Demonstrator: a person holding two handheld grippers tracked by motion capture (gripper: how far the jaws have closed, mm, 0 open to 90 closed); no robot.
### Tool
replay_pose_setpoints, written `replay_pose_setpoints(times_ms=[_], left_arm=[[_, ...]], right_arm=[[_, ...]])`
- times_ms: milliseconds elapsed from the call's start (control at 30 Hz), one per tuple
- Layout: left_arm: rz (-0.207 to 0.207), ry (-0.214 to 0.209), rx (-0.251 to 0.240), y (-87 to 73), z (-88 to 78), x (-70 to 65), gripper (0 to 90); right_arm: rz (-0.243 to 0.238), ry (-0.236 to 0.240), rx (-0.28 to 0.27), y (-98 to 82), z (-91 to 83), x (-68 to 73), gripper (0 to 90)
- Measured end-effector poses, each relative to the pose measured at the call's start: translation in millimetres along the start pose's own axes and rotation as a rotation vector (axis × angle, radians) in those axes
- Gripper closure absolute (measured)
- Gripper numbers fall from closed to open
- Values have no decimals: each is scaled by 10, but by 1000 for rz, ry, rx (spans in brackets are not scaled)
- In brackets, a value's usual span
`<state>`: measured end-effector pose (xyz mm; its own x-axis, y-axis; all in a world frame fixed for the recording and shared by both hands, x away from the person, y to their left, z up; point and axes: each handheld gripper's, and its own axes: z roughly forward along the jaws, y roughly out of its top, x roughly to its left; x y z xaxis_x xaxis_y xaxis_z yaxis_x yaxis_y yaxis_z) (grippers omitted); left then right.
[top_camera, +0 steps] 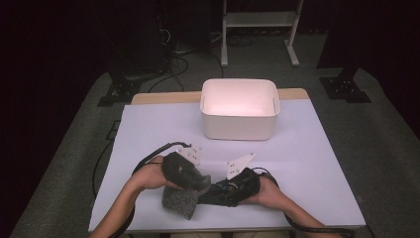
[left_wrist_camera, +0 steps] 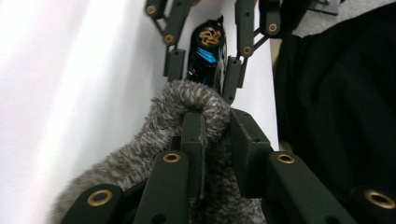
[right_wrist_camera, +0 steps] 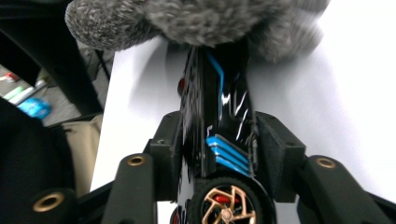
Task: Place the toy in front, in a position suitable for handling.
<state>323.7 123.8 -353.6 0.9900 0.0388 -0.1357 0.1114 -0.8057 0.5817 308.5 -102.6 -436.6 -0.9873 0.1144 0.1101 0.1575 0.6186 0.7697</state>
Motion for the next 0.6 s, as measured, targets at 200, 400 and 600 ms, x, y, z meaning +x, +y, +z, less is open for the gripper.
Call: replay_pose_setpoints(times_ms=[200,400,600], left_arm=[[-5,32,18,23,-86,21,761],[2,15,38,1,-21,3,757],[11,4,51,11,-9,-11,758]], right_arm=[[-97,-50,8,86,-76,66,597],[-80,-49,12,86,-60,55,583],[-68,-29,113,95,75,82,534]])
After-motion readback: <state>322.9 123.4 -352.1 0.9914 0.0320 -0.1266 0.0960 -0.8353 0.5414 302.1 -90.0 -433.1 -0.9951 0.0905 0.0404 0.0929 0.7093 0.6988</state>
